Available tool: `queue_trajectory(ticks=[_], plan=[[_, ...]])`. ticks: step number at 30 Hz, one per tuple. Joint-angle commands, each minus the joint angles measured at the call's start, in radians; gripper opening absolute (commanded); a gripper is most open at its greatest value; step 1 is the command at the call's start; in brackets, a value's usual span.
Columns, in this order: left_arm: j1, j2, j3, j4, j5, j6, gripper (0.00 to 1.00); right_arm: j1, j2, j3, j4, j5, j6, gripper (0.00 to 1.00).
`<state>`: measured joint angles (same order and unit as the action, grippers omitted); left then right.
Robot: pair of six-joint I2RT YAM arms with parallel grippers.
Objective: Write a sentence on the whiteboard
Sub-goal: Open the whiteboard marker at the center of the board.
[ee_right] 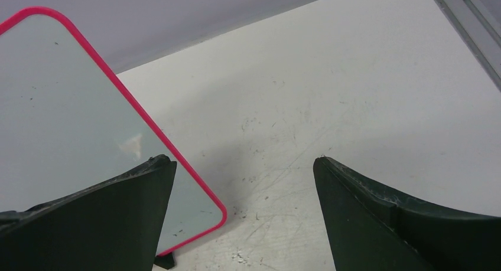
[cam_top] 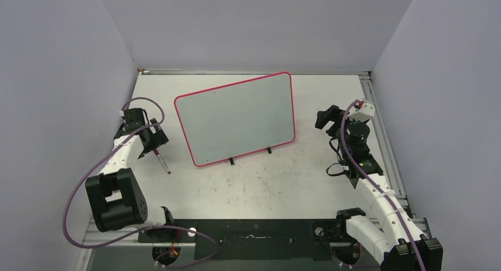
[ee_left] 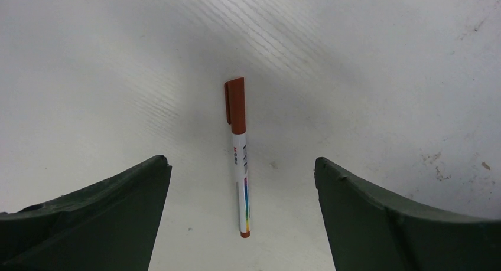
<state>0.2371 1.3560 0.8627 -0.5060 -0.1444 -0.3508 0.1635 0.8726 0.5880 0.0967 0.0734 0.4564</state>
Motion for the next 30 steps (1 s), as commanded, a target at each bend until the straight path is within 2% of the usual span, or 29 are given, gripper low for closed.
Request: queue_trajectory(ticks=[1, 4, 8, 12, 17, 30], plan=[[0.005, 0.127, 0.087, -0.020, 0.033, -0.003, 0.89, 0.000, -0.004, -0.002, 0.051, -0.037, -0.014, 0.90], [0.006, 0.220, 0.144, -0.055, 0.013, -0.008, 0.81, 0.002, -0.011, -0.007, 0.052, -0.038, -0.015, 0.90], [0.024, 0.305, 0.181, -0.045, 0.059, -0.010, 0.65, 0.002, -0.017, -0.014, 0.057, -0.040, -0.014, 0.90], [0.040, 0.364, 0.213, -0.046, 0.069, -0.005, 0.56, 0.001, -0.025, -0.021, 0.062, -0.037, -0.012, 0.90], [0.042, 0.434, 0.248, -0.057, 0.068, 0.005, 0.38, 0.002, -0.027, -0.027, 0.067, -0.037, -0.012, 0.90], [0.043, 0.436, 0.241, -0.071, 0.048, 0.013, 0.00, 0.002, -0.038, -0.029, 0.062, -0.021, -0.014, 0.90]])
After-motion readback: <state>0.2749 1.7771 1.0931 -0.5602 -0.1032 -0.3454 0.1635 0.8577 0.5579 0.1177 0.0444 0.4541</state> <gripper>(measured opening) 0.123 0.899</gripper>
